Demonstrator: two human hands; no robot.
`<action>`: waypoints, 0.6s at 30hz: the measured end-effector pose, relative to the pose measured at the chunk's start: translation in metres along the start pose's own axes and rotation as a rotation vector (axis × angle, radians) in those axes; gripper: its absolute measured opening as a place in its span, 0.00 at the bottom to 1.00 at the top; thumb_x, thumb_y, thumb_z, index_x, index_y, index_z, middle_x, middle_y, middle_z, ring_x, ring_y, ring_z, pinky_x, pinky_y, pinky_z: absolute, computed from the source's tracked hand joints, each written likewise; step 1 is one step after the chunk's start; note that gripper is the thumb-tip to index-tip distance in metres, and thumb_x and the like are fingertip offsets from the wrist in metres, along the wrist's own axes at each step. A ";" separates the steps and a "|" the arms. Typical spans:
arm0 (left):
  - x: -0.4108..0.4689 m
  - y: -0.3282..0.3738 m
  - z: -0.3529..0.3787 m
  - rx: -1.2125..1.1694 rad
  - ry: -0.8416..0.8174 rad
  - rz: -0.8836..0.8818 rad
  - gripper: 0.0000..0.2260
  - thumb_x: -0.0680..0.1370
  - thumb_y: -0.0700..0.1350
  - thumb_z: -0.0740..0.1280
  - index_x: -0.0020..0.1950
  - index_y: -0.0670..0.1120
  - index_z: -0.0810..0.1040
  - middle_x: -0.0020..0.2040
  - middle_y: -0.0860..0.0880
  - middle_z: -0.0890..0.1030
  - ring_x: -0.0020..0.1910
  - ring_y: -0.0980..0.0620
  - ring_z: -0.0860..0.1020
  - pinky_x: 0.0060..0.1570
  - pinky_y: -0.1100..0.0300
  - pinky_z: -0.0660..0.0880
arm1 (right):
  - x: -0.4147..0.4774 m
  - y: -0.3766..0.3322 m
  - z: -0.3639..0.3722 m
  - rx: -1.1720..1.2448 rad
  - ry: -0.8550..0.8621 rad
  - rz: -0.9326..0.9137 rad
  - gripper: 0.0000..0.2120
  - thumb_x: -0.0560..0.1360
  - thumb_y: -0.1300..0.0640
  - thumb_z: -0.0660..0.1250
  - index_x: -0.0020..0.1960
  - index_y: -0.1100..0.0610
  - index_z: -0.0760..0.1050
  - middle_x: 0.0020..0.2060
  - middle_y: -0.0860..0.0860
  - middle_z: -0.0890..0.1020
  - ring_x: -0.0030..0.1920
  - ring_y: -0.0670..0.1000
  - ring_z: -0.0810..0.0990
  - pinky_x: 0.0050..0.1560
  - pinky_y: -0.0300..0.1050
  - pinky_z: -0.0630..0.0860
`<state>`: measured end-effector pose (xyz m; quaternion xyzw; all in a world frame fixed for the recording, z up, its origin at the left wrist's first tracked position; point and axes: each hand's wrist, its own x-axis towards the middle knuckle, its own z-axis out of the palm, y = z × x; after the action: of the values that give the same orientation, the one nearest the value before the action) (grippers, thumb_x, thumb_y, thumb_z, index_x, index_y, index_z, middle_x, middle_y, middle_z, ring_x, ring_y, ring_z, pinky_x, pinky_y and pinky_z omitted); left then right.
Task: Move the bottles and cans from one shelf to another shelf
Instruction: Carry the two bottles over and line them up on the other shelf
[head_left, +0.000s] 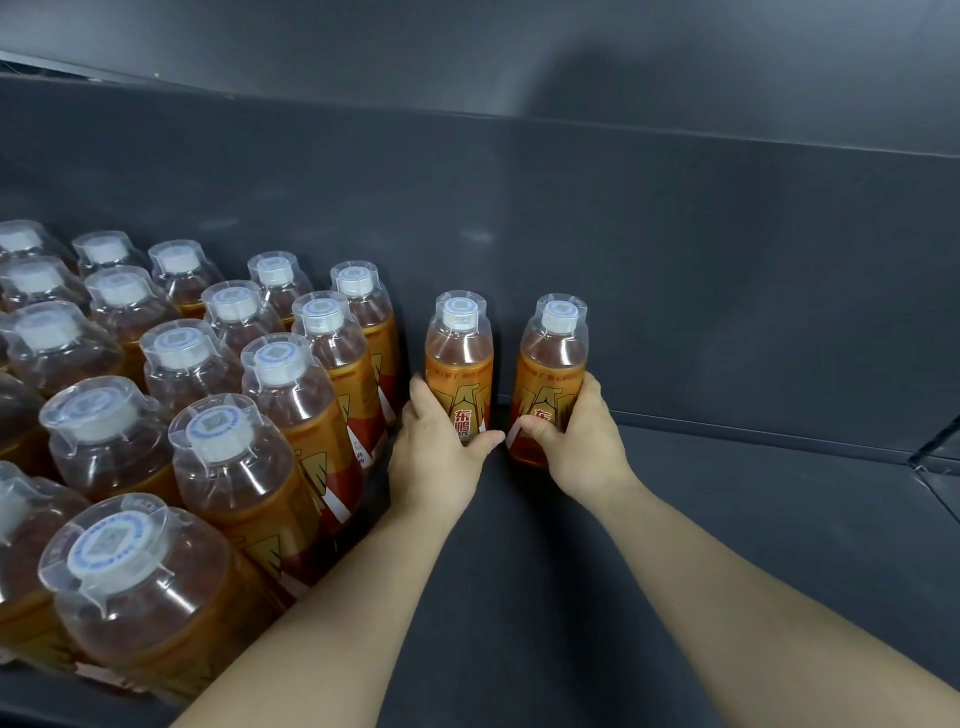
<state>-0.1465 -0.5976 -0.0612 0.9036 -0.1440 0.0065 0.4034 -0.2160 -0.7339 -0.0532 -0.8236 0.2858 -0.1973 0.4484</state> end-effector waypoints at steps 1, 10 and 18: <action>0.002 0.001 0.000 -0.016 -0.001 -0.012 0.48 0.69 0.57 0.78 0.78 0.46 0.52 0.70 0.44 0.71 0.66 0.41 0.74 0.59 0.45 0.76 | 0.000 0.000 -0.001 0.022 -0.020 0.001 0.35 0.76 0.54 0.73 0.76 0.51 0.58 0.66 0.48 0.73 0.66 0.50 0.73 0.64 0.46 0.71; 0.011 -0.001 -0.002 -0.049 0.028 -0.047 0.41 0.74 0.51 0.76 0.79 0.46 0.55 0.70 0.43 0.69 0.67 0.40 0.73 0.62 0.46 0.74 | -0.002 -0.005 0.012 -0.043 0.100 0.065 0.36 0.70 0.44 0.77 0.70 0.54 0.62 0.60 0.51 0.75 0.58 0.51 0.76 0.53 0.47 0.76; 0.029 0.004 0.005 -0.128 -0.026 -0.037 0.37 0.77 0.44 0.72 0.79 0.46 0.53 0.72 0.45 0.69 0.68 0.43 0.72 0.62 0.50 0.72 | 0.013 -0.008 0.019 -0.036 0.110 0.107 0.29 0.73 0.50 0.76 0.66 0.56 0.64 0.58 0.53 0.75 0.55 0.52 0.76 0.48 0.45 0.74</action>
<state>-0.1205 -0.6111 -0.0586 0.8784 -0.1328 -0.0221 0.4586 -0.1924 -0.7269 -0.0556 -0.8030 0.3571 -0.2126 0.4272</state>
